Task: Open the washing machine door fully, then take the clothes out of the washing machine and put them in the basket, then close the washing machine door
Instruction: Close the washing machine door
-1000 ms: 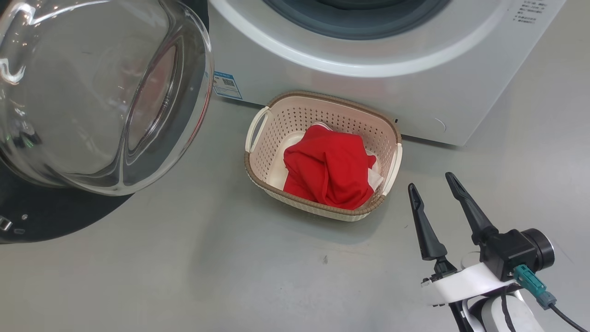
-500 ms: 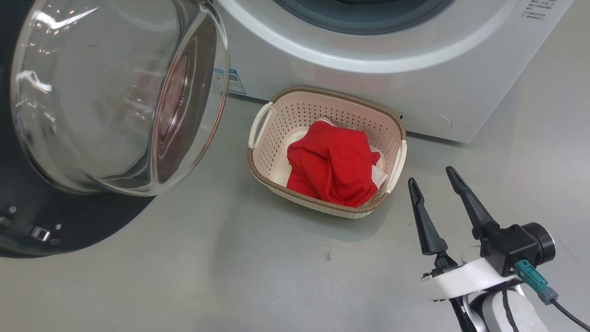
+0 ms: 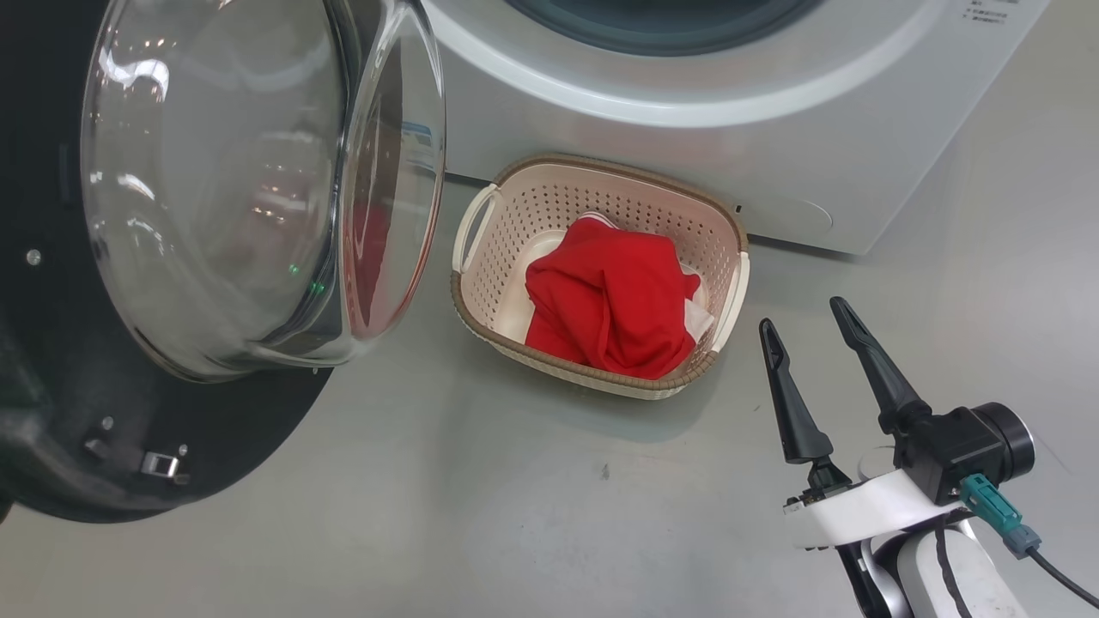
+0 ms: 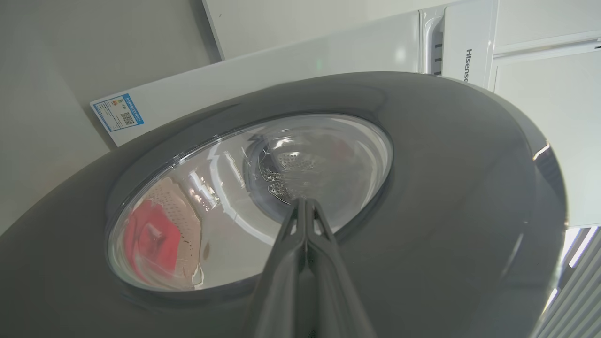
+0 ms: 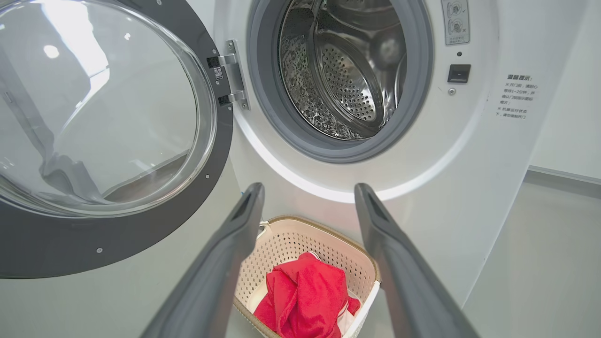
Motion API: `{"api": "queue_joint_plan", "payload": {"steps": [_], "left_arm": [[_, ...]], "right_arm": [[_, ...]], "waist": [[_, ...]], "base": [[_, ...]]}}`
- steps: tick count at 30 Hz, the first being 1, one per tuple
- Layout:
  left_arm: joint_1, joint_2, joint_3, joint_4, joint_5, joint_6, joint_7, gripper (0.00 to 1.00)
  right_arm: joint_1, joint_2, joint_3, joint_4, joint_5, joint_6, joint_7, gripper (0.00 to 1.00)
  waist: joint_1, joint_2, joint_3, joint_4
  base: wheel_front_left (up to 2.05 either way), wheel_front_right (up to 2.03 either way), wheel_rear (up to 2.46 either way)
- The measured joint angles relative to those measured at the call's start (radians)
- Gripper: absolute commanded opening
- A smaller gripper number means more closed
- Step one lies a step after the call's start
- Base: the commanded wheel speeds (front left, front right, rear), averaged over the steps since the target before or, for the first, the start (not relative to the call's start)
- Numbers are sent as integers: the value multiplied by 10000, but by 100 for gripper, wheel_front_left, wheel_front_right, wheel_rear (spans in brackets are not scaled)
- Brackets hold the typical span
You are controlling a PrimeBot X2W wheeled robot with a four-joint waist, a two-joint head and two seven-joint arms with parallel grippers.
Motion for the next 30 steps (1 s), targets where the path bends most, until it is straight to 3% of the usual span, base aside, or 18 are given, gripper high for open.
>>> {"api": "queue_joint_plan", "payload": {"steps": [30], "left_arm": [[1030, -447, -453, -2951, -445, -272, 2119, 0]], "right_arm": [[-403, 255, 130, 236, 203, -92, -104, 100]], "waist": [[0, 0, 210, -1369]], "base": [[0, 0, 0]]}}
